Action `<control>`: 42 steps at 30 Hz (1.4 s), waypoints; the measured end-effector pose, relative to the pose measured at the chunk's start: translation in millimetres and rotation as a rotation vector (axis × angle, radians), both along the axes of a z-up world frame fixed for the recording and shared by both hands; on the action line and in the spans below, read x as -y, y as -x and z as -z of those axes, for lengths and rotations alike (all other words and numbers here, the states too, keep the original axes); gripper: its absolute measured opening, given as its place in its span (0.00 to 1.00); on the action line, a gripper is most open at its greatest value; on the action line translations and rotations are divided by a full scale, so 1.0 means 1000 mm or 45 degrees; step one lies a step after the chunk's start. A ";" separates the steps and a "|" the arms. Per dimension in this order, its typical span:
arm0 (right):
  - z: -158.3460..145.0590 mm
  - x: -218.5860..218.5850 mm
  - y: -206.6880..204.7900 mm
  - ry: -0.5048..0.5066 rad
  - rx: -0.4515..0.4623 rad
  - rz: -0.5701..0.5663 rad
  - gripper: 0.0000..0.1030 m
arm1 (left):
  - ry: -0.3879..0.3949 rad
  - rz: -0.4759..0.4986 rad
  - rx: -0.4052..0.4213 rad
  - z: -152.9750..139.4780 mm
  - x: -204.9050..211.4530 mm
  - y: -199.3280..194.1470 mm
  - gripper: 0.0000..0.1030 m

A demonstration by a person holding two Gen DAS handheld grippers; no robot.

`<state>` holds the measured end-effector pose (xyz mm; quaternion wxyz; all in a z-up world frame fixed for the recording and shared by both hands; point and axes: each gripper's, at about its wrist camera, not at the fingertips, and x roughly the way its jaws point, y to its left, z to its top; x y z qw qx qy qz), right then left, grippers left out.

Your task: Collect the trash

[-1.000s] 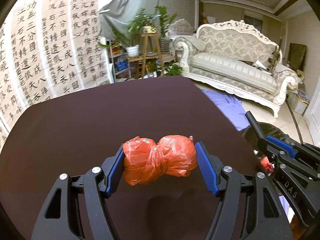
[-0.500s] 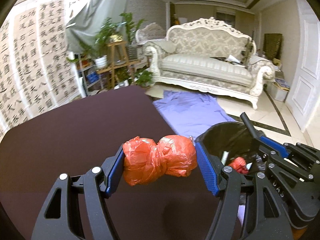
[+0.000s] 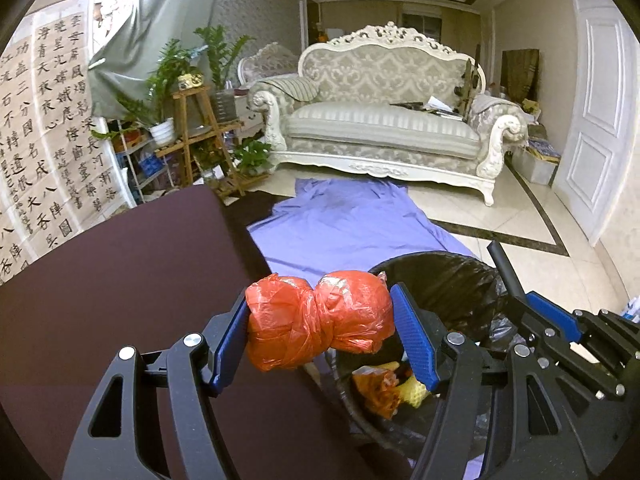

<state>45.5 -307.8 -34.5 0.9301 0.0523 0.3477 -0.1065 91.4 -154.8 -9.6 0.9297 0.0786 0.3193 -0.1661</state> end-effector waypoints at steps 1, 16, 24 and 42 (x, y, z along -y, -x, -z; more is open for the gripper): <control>0.001 0.000 -0.001 -0.003 -0.001 0.007 0.13 | -0.003 0.006 -0.004 0.002 0.003 -0.002 0.65; 0.014 0.023 -0.012 -0.021 -0.015 0.081 0.29 | -0.060 0.043 -0.047 0.019 0.027 -0.021 0.77; 0.011 0.031 -0.009 -0.014 -0.011 0.116 0.37 | -0.049 0.047 -0.052 0.021 0.029 -0.022 0.80; -0.003 0.028 0.011 0.008 0.034 0.161 0.56 | -0.016 -0.012 -0.033 0.006 0.001 0.001 0.80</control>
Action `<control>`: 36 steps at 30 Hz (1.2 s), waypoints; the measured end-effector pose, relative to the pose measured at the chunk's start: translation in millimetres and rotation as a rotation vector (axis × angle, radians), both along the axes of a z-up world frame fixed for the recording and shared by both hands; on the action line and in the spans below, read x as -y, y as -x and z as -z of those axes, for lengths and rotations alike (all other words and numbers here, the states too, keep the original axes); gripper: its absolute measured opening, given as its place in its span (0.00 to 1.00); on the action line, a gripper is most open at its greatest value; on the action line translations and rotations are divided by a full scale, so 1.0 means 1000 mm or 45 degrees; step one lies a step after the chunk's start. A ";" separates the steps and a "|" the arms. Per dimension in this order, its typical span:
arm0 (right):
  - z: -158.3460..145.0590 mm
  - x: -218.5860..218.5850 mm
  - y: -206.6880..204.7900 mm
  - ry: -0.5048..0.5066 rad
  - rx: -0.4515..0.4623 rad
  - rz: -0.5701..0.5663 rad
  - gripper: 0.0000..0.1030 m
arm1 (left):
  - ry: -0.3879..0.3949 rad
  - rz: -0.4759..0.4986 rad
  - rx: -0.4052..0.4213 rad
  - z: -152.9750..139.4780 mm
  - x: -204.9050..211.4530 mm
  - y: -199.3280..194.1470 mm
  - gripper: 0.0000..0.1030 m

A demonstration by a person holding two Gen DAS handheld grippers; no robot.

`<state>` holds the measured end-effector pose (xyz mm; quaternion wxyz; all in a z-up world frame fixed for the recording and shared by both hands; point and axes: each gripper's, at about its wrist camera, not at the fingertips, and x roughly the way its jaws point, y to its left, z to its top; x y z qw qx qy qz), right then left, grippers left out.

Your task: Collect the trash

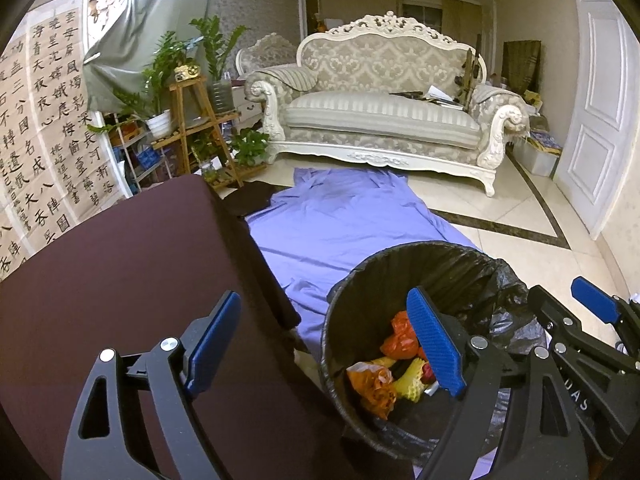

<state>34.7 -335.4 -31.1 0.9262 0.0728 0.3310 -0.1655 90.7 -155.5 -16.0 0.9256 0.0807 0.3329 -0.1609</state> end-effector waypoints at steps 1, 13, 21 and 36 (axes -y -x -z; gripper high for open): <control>-0.002 -0.002 0.002 0.002 0.007 -0.001 0.57 | 0.001 -0.005 0.003 -0.002 -0.003 0.003 0.80; -0.030 -0.034 0.033 0.050 0.084 -0.035 0.68 | 0.008 -0.075 0.026 -0.014 -0.039 0.035 0.82; -0.035 -0.052 0.049 0.063 0.094 -0.066 0.69 | 0.034 -0.131 0.046 -0.019 -0.061 0.055 0.82; -0.041 -0.065 0.059 0.082 0.114 -0.086 0.69 | 0.068 -0.141 0.065 -0.025 -0.072 0.067 0.82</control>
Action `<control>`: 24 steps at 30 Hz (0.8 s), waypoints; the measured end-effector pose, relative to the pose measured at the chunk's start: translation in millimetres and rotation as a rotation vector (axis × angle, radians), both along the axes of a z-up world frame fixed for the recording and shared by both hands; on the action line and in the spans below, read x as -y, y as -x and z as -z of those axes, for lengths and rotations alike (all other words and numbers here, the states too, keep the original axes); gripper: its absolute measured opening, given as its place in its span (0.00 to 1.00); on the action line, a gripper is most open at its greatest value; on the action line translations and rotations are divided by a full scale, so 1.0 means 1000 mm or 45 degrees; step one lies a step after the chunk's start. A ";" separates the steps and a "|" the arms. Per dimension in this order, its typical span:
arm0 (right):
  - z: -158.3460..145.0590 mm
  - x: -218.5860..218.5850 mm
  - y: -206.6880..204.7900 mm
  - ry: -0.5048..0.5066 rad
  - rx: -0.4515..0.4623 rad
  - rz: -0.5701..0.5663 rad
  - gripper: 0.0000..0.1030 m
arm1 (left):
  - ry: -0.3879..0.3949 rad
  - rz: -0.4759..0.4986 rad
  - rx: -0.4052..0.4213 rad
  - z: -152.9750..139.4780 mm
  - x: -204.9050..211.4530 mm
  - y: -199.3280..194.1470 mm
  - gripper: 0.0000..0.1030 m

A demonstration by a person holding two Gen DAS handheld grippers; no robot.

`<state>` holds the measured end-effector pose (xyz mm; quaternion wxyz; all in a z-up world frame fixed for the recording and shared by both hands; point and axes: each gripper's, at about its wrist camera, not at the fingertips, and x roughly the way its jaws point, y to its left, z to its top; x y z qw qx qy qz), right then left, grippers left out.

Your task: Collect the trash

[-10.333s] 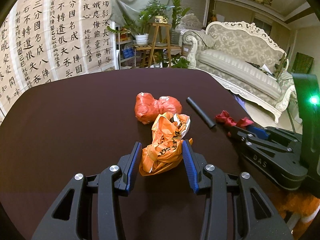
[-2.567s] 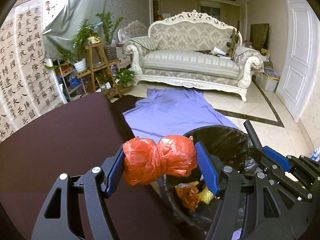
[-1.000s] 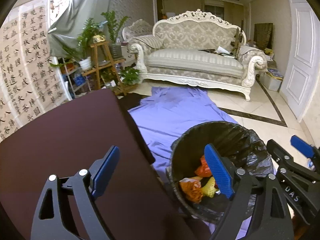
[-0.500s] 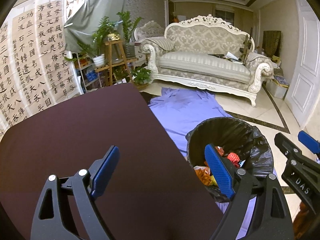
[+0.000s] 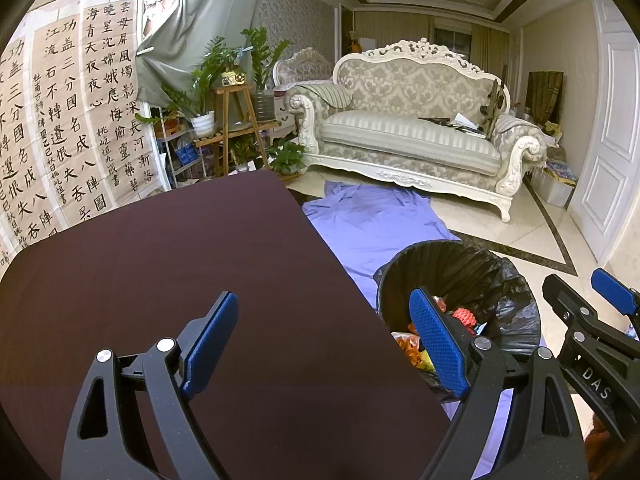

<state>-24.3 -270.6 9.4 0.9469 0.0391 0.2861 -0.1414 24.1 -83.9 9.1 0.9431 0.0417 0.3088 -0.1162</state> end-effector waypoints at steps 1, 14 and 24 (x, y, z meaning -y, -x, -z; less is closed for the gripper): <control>0.000 0.000 0.000 0.000 -0.002 -0.001 0.69 | 0.000 0.001 0.000 0.000 0.000 -0.001 0.82; 0.001 0.000 0.000 0.002 -0.002 0.000 0.69 | 0.001 0.000 0.001 0.000 0.001 0.000 0.82; 0.001 0.000 0.000 0.001 -0.001 -0.002 0.69 | 0.003 -0.001 0.001 0.001 0.001 0.000 0.82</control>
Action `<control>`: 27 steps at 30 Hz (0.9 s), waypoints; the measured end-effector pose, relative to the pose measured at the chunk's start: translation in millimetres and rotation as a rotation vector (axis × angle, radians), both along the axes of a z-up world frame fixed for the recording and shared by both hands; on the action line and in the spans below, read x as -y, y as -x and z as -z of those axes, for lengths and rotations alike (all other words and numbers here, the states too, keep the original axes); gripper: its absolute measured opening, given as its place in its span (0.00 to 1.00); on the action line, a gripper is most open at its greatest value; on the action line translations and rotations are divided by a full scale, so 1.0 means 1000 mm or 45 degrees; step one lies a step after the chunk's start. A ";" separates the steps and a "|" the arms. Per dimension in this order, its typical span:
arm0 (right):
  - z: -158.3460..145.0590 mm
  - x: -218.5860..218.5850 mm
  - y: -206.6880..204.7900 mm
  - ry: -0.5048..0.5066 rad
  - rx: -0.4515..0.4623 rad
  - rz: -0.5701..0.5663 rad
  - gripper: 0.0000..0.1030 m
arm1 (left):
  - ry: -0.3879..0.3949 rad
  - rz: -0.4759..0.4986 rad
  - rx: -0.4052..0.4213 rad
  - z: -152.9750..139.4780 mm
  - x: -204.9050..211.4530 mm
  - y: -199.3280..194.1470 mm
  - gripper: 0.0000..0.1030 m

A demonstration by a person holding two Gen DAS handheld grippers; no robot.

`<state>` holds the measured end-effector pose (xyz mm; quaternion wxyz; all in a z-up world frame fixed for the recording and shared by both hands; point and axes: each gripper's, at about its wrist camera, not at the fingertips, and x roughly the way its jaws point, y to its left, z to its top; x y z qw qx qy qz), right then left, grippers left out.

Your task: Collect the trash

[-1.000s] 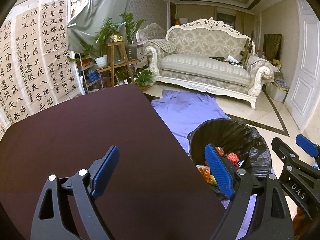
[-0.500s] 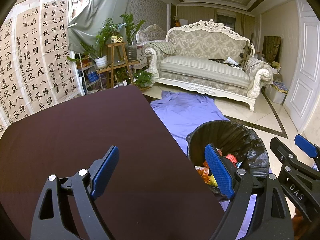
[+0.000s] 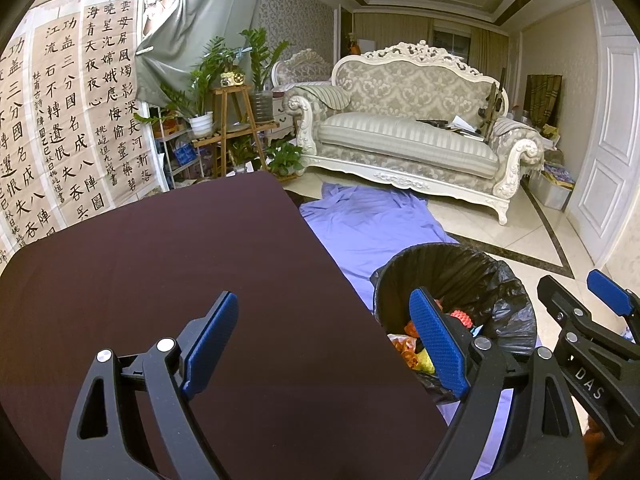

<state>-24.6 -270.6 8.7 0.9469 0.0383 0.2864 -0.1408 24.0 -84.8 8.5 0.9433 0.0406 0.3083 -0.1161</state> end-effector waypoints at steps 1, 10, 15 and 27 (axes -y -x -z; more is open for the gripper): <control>0.000 -0.001 0.000 -0.001 -0.001 0.001 0.69 | -0.002 0.000 0.000 0.000 0.000 0.000 0.82; -0.001 0.001 0.001 0.001 -0.004 -0.001 0.69 | -0.002 -0.001 0.000 0.000 0.000 0.000 0.82; -0.001 0.000 0.001 0.002 -0.005 0.000 0.69 | 0.001 0.000 -0.001 0.001 -0.001 0.000 0.82; -0.001 -0.002 0.000 0.003 -0.005 0.000 0.69 | 0.000 0.002 -0.001 0.000 0.002 0.001 0.82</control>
